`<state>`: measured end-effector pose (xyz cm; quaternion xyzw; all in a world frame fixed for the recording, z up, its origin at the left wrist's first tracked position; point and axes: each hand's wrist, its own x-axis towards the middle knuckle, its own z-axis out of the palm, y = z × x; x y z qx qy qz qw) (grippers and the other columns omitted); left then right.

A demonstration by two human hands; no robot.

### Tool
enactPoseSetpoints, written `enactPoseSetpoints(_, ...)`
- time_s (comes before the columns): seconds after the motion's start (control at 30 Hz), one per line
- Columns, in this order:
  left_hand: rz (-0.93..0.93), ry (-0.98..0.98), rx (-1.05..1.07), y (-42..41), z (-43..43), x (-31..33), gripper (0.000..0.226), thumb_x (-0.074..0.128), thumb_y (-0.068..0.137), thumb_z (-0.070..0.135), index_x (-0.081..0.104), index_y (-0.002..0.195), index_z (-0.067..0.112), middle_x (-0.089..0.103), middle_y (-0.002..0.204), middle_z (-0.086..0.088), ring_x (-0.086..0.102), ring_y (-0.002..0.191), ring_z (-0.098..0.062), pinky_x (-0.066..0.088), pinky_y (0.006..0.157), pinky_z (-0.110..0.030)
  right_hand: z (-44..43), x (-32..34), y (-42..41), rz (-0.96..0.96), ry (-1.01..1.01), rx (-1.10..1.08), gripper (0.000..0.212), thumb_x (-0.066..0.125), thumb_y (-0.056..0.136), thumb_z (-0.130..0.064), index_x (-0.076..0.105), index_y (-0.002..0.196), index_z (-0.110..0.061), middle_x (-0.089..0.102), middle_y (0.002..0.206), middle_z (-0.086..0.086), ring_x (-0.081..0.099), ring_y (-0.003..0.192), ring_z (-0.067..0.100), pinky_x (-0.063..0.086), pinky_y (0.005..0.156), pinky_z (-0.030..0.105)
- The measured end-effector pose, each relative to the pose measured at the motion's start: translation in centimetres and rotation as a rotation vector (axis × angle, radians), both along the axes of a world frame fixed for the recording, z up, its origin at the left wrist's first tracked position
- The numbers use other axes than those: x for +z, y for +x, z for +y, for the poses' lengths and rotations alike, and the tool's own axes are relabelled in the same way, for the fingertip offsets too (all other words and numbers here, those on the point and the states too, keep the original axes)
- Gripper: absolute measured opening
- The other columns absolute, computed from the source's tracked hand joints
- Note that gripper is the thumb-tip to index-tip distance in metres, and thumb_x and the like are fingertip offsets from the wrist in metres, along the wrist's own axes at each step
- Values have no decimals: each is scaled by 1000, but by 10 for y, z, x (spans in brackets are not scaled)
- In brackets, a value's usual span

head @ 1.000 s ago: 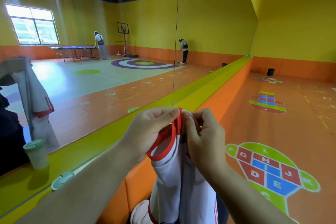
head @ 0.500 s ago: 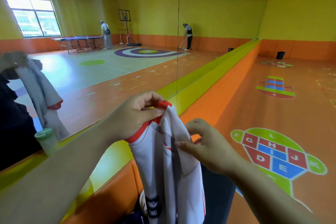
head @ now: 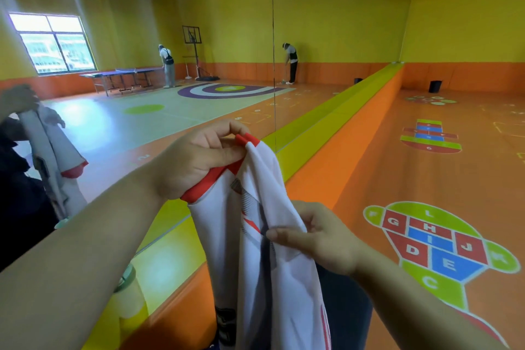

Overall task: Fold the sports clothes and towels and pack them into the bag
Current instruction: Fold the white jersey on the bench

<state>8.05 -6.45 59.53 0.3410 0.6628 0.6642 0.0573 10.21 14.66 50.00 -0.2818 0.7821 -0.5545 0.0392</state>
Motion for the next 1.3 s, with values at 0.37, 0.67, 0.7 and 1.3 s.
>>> enactPoseSetpoints(0.37, 188, -164, 414, -21, -19, -4, 32, 45, 88, -14, 58, 83, 14, 69, 64, 10, 60, 60, 4, 45, 62, -8, 22, 0, -13, 283, 489, -316, 35, 61, 88, -37, 64, 78, -4, 56, 76, 16, 49, 69, 23, 39, 67, 39)
enactPoseSetpoints(0.67, 390, -251, 922, -42, -16, -18, 13, 48, 94, 3, 53, 98, 15, 62, 84, 5, 60, 84, -14, 40, 71, -11, 37, 28, -25, 352, 278, -564, 19, 66, 87, -29, 69, 79, -11, 60, 71, 16, 43, 59, 20, 36, 58, 35)
enactPoseSetpoints(0.7, 402, -231, 939, -42, -14, -18, 14, 47, 94, 4, 51, 99, 16, 61, 86, 2, 59, 88, -21, 41, 75, -19, 36, 28, -24, 344, 299, -549, 16, 66, 86, -28, 70, 82, -14, 62, 72, 13, 47, 61, 20, 37, 58, 34)
enactPoseSetpoints(1.3, 738, -318, 984, -52, 4, -12, 21, 39, 98, 10, 48, 113, -1, 60, 102, -13, 55, 92, -31, 30, 69, -23, 47, -13, -10, 197, 601, -468, 6, 65, 82, -18, 70, 80, -20, 55, 65, -16, 49, 60, -7, 38, 56, 6)
